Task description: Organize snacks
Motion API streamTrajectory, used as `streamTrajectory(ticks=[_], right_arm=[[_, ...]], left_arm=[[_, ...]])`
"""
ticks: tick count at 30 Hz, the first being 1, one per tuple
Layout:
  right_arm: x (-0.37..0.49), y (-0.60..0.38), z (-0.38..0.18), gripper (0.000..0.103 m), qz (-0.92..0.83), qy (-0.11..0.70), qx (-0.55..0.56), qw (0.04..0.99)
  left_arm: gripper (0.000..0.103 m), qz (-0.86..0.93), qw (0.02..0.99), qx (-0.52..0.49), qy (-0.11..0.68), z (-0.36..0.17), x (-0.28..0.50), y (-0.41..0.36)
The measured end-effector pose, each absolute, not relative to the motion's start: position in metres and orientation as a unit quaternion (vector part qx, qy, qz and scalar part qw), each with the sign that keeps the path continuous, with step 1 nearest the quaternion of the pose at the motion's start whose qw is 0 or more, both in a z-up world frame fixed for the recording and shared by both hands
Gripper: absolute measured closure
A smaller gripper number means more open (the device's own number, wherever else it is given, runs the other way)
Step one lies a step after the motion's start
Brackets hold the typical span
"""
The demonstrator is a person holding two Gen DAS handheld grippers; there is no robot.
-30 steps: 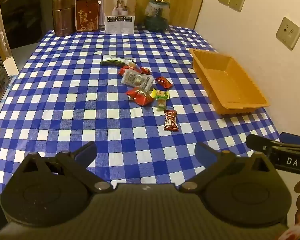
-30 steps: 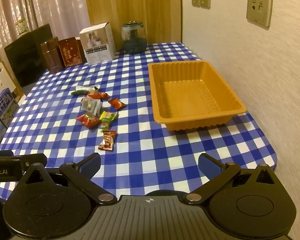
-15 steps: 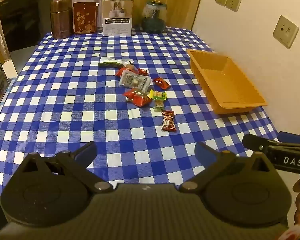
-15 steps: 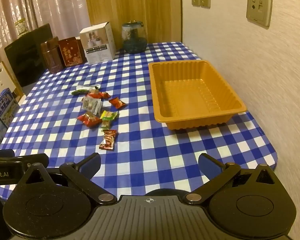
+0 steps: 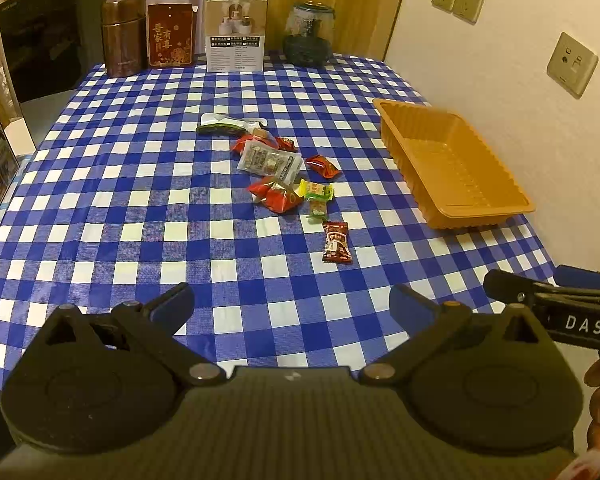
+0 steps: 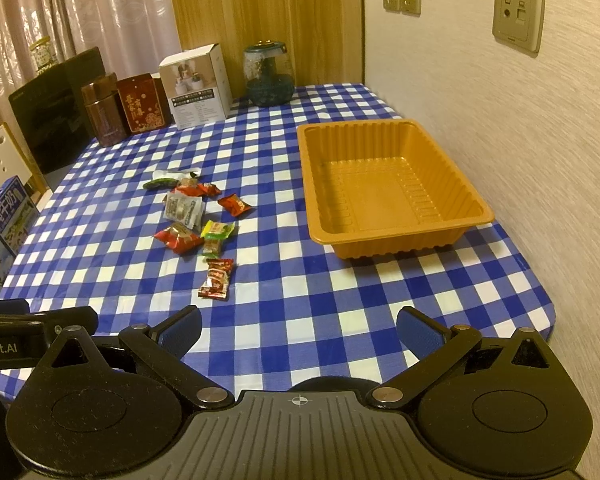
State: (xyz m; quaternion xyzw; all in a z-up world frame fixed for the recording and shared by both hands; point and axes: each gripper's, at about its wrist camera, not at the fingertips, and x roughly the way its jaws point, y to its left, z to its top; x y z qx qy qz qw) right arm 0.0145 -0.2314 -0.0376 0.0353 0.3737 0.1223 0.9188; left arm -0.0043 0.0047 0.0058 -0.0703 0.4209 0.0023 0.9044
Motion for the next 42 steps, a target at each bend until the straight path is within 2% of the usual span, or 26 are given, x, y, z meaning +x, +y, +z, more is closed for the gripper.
streamTrajectory(ticks=[42], right_arm=[[0.0153,-0.2365,-0.0379,0.000,0.121,0.373,0.037,0.919]], left_arm=[[0.000,0.002,0.904,-0.071,0.421,0.0064,-0.0051,0.0036]])
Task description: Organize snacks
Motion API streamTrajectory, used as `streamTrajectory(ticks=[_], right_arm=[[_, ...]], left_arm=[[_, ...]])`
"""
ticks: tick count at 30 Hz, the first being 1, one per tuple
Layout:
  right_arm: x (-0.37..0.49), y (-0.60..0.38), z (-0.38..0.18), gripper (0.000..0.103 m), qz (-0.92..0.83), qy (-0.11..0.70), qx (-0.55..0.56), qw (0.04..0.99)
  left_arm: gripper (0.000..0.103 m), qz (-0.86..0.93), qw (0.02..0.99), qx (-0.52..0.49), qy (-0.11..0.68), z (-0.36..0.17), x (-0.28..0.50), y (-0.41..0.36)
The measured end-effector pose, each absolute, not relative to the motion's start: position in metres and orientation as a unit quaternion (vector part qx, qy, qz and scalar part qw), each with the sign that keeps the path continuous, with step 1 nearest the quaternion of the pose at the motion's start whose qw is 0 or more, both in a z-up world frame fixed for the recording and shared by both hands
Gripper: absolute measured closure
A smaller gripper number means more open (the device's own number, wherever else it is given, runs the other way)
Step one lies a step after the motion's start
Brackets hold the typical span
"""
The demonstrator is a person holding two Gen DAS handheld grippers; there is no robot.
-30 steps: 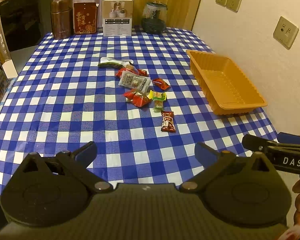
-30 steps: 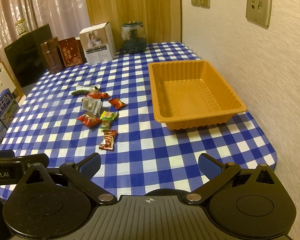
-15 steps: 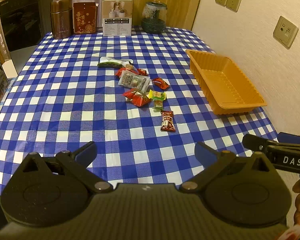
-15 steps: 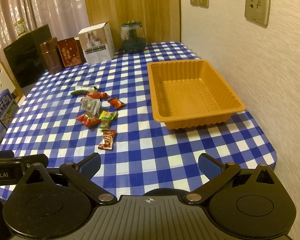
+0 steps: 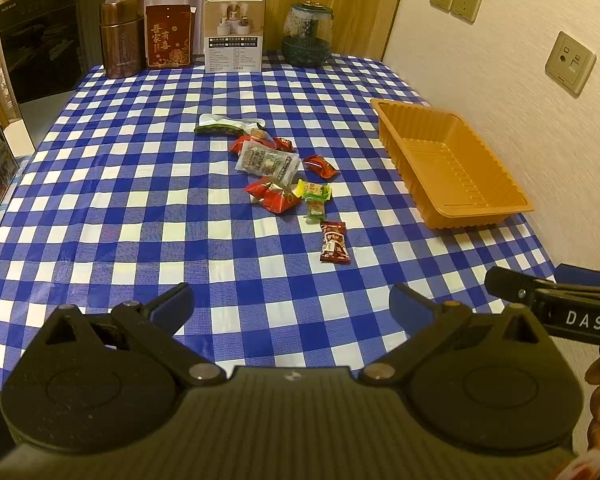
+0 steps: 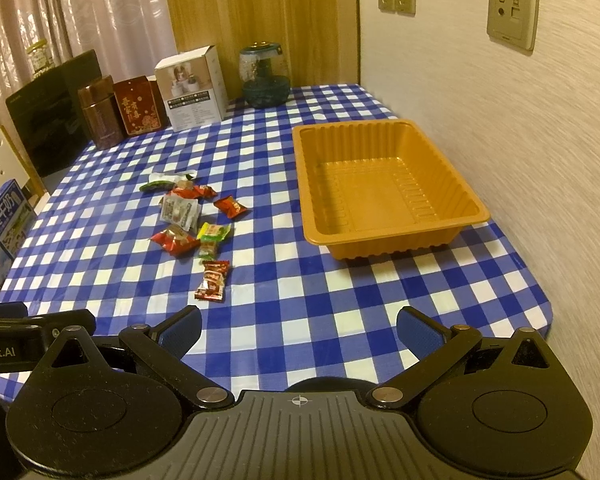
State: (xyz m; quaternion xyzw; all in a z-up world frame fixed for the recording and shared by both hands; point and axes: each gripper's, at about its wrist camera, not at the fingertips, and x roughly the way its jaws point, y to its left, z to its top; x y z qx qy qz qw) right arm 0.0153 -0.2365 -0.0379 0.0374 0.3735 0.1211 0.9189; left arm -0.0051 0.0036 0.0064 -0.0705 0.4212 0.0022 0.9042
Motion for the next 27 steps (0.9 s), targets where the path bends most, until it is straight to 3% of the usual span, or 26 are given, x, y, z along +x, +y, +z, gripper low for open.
streamTrajectory(ticks=[27], right_arm=[[0.0177,-0.2368,-0.0456,0.000,0.122,0.375,0.044,0.918]], left_arm=[[0.000,0.001,0.902,-0.076,0.425,0.0018,-0.0031,0.0061]])
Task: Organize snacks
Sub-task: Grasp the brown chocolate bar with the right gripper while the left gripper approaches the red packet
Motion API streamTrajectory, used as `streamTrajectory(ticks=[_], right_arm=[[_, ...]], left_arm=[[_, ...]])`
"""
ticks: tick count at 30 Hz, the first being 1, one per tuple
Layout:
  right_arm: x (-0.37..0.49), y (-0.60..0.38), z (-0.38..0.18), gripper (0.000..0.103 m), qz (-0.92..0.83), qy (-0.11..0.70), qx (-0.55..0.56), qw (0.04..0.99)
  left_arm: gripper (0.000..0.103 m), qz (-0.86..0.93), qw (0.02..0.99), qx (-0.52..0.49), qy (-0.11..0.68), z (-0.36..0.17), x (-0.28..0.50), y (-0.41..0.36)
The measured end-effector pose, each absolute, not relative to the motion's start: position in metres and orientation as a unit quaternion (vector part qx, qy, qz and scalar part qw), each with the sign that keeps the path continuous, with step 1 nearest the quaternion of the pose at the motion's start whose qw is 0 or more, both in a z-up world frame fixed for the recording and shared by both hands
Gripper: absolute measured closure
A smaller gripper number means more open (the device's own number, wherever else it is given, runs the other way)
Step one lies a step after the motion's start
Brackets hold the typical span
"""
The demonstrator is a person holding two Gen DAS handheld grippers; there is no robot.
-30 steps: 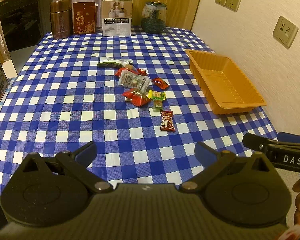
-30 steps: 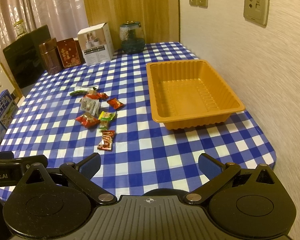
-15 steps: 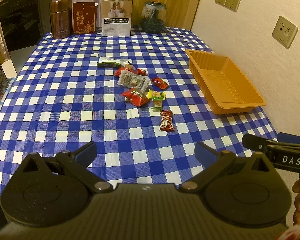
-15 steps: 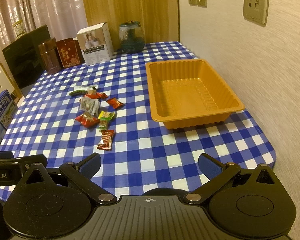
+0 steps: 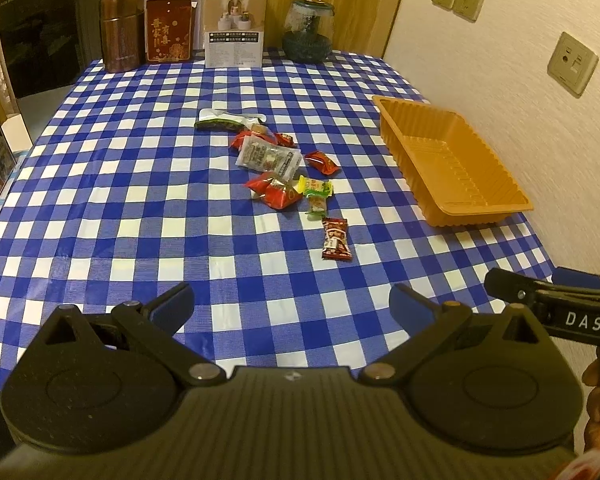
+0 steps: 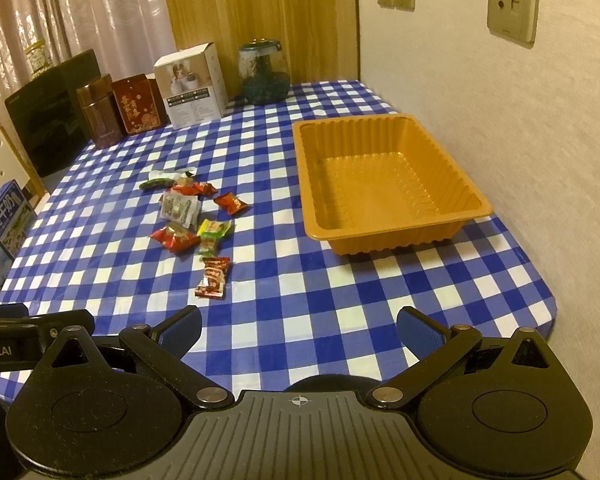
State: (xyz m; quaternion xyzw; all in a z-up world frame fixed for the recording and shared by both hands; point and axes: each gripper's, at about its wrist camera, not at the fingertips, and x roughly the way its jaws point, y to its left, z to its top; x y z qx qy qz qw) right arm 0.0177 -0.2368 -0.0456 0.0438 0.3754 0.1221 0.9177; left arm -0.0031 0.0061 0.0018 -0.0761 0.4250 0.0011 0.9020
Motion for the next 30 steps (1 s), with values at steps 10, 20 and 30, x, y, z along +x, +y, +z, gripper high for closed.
streamTrajectory(ticks=[10,20,30], right_arm=[[0.031,-0.216,-0.057,0.001,0.121,0.363,0.067,0.921],[0.065,-0.172,-0.090,0.015,0.143,0.373,0.079,0.913],[0.106,-0.140,-0.128,0.045,0.154,0.390,0.069,0.905]], left_arm=[[0.000,0.018,0.893,-0.092,0.440,-0.022,0.022,0.040],[0.000,0.020,0.893,-0.082,0.442,-0.054,0.058,0.068],[0.000,0.012,0.896,-0.090,0.435,-0.075,0.096,0.085]])
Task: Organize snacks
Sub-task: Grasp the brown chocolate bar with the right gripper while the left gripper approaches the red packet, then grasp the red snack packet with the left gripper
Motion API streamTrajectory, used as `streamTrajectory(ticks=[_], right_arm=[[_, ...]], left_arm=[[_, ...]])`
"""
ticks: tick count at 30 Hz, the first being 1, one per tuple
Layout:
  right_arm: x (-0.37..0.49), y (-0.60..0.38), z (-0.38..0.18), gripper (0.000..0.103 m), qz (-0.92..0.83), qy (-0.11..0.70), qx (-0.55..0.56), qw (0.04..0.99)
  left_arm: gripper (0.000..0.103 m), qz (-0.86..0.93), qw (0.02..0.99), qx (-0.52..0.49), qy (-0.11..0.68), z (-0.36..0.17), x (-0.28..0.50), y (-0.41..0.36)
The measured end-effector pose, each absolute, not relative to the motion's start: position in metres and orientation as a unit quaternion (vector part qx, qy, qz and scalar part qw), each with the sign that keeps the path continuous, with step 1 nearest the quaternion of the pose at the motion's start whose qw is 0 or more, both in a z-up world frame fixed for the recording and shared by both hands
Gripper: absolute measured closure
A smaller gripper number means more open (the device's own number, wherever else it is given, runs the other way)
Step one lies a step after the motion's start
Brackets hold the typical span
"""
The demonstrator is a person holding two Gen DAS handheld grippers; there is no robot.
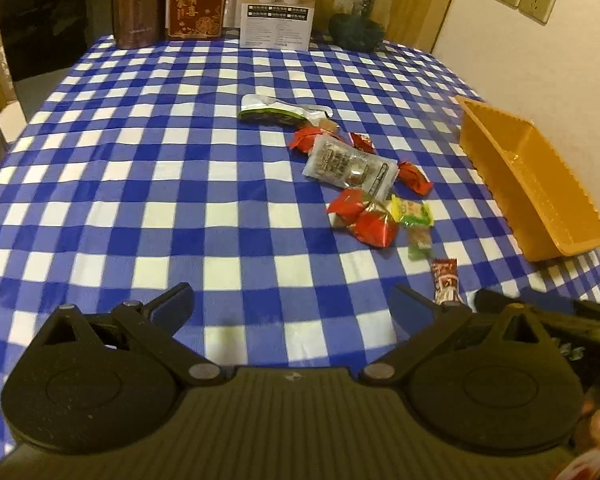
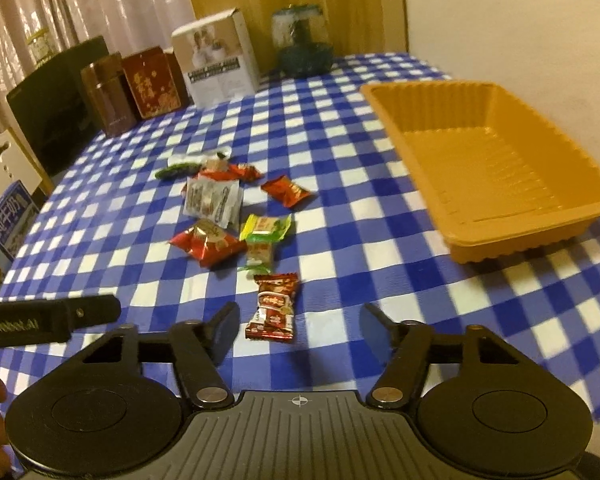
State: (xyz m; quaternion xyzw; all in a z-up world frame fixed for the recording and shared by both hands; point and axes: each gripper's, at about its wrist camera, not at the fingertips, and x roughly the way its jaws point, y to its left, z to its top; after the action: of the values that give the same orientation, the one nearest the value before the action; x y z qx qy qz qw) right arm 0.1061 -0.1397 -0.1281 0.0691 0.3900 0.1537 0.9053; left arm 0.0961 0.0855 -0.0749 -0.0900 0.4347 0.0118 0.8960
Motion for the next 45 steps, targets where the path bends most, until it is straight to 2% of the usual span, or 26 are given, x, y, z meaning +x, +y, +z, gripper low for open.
streamTrajectory(ticks=[9,14,18,26,37,41,43,45], right_arm=[[0.125,-0.114,-0.150,0.059,0.157,0.397,0.049,0.903],[0.127,-0.103,-0.153,0.063,0.148,0.385,0.012,0.911],[0.124,-0.099,-0.155,0.074,0.143,0.379,-0.018,0.914],[0.124,-0.109,-0.149,0.077,0.145,0.370,-0.011,0.917],[0.134,-0.133,-0.145,0.078,0.118,0.364,0.017,0.924],[0.134,-0.133,-0.146,0.078,0.118,0.363,0.019,0.924],[0.134,-0.135,-0.147,0.078,0.115,0.363,0.023,0.924],[0.134,-0.134,-0.147,0.078,0.113,0.363,0.024,0.925]], left_arm=[[0.005,0.003,0.895,-0.090,0.436,-0.091,0.112,0.086],[0.005,-0.004,0.895,-0.093,0.436,-0.096,0.114,0.086],[0.006,-0.006,0.895,-0.095,0.437,-0.098,0.117,0.086],[0.007,-0.023,0.900,-0.078,0.428,-0.095,0.124,0.080],[0.017,-0.102,0.911,-0.023,0.399,-0.100,0.154,0.057],[0.021,-0.131,0.909,0.023,0.395,-0.108,0.166,0.043],[0.029,-0.137,0.908,0.037,0.395,-0.111,0.172,0.038],[0.032,-0.139,0.907,0.045,0.396,-0.114,0.176,0.035]])
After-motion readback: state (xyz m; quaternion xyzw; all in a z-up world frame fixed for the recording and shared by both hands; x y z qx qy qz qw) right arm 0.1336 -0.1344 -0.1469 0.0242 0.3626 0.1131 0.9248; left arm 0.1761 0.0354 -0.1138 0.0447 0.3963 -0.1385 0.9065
